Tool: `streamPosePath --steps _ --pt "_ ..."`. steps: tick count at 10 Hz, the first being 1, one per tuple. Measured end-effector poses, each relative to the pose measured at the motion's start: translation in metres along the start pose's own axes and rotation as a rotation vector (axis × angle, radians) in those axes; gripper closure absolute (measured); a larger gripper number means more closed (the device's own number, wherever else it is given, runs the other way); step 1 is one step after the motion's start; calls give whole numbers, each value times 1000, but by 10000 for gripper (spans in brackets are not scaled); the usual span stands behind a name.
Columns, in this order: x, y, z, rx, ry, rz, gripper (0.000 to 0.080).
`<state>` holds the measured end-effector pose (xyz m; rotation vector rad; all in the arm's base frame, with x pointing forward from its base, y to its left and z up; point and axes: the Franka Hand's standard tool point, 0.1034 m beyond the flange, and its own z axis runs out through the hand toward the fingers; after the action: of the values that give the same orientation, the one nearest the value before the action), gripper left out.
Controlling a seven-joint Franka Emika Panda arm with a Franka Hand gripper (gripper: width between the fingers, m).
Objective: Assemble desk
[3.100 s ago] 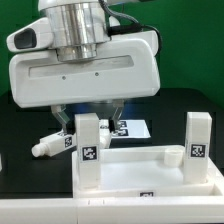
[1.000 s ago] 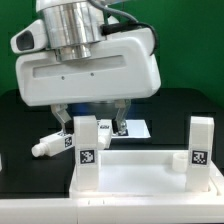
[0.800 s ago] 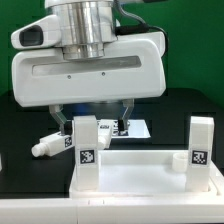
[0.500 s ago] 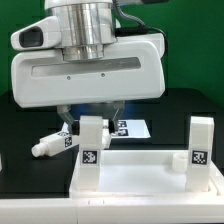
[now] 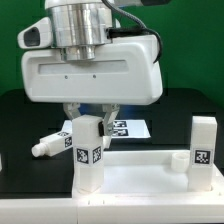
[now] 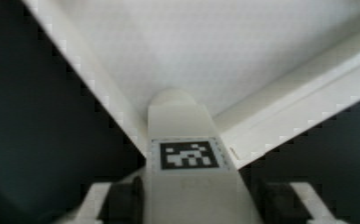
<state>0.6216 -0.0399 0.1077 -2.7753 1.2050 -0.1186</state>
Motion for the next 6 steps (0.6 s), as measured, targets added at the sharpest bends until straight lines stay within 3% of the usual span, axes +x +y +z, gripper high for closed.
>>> streamPosePath --steps 1,4,6 --pt "0 0 1 24 -13 147 506" --pt "0 -1 1 31 -14 291 506" --pt "4 1 -2 56 -63 557 506"
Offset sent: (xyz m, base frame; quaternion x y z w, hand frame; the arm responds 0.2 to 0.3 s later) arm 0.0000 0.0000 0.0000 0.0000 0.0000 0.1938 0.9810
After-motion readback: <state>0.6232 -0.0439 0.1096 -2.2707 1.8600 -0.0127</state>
